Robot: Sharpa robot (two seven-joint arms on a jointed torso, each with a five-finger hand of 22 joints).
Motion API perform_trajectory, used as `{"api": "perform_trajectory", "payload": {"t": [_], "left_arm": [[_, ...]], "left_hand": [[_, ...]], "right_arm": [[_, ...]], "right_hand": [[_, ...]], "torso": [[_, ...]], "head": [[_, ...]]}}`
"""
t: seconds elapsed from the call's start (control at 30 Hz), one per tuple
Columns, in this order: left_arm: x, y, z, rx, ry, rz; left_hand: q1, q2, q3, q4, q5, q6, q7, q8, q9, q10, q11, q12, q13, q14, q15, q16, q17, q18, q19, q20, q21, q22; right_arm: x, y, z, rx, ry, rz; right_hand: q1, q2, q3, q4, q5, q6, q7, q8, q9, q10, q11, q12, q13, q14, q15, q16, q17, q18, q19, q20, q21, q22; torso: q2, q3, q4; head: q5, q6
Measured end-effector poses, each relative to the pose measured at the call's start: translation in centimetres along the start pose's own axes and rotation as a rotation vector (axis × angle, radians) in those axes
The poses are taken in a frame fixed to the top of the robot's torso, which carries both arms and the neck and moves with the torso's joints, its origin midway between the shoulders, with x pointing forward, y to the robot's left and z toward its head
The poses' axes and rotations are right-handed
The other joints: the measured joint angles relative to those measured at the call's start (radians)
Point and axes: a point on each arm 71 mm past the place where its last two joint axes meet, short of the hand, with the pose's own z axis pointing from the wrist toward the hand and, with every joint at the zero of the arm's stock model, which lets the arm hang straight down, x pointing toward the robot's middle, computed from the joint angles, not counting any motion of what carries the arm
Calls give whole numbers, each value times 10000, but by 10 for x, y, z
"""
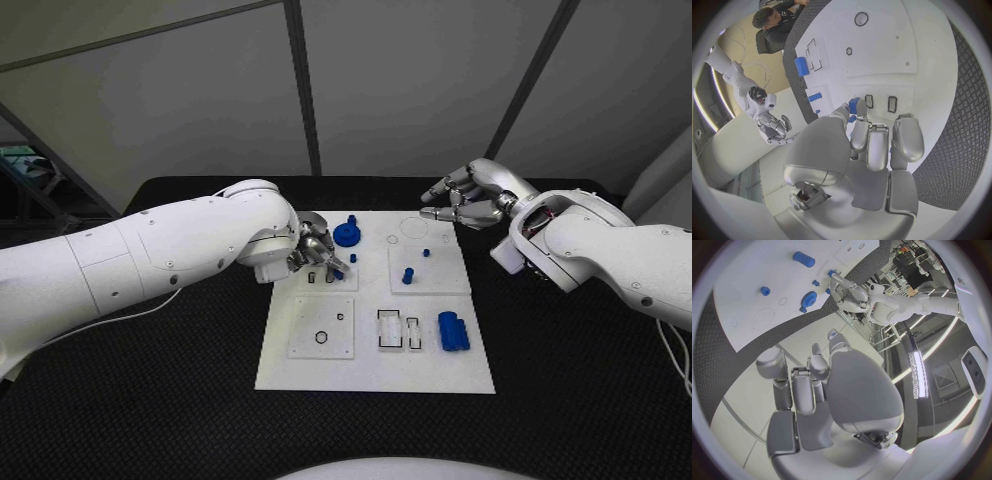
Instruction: Assemble the parts on the task board
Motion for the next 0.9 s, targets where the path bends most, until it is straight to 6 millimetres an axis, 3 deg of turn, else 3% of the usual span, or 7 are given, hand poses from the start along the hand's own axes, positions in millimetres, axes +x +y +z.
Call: {"api": "perform_trajectory", "payload": {"t": [0.07,0.1,0.2,0.4,0.9], "left_arm": [[0,1,0,5,5,-56],[1,2,-1,7,19,-103],[2,4,-2,29,36,-230],[1,10,-7,49,-61,-557],[1,17,-16,108,-552,-930]], "left_hand": [[19,-272,676,625,0,-53,50,-36,104,0,-1,-36,-100,14,-14,0,0,0,-22,22,-36,-19],[-323,-617,1411,670,0,-69,33,9,211,4,-15,-91,-157,68,-70,2,0,0,-22,22,-36,-19],[-844,-1230,2569,621,-1,-69,33,234,414,22,-40,-88,-40,38,-80,2,0,1,-21,22,-36,-2],[-1562,-1469,3501,189,-2,-69,34,331,613,-5,-12,-231,-230,25,-70,2,0,0,-55,55,-114,-57],[-1968,-1613,3993,-88,-14,-122,17,477,785,-38,22,-360,-410,23,-67,2,-1,0,-54,55,-152,-11]], "right_arm": [[0,0,0,10,17,-16],[0,0,0,19,29,-34],[0,-1,0,32,57,-86],[0,-1,-1,44,115,-191],[-1,-3,-1,129,199,-324]], "right_hand": [[0,0,0,0,0,0,0,0,-2,0,0,0,-11,0,0,0,0,-1,0,0,0,-17],[0,0,0,0,13,0,0,0,-10,0,0,0,-23,0,0,0,0,-1,0,0,-9,-44],[0,0,0,0,55,0,0,0,-10,-38,-37,0,-34,0,0,-36,-1,0,-36,-36,-47,-78],[0,0,0,0,55,0,0,0,-10,-38,-37,-38,-44,0,0,-36,-1,0,-36,-36,-47,-102],[0,0,0,0,90,0,0,-1,-20,-37,-36,-38,-73,0,0,-35,-2,1,-36,-36,-85,-141]], "torso": [[0,-1,0],[0,-1,1],[0,-3,12],[-4,0,14],[-14,-4,50]], "head": [[0,-7],[0,-10],[-5,-25],[35,-27],[110,-42]]}}
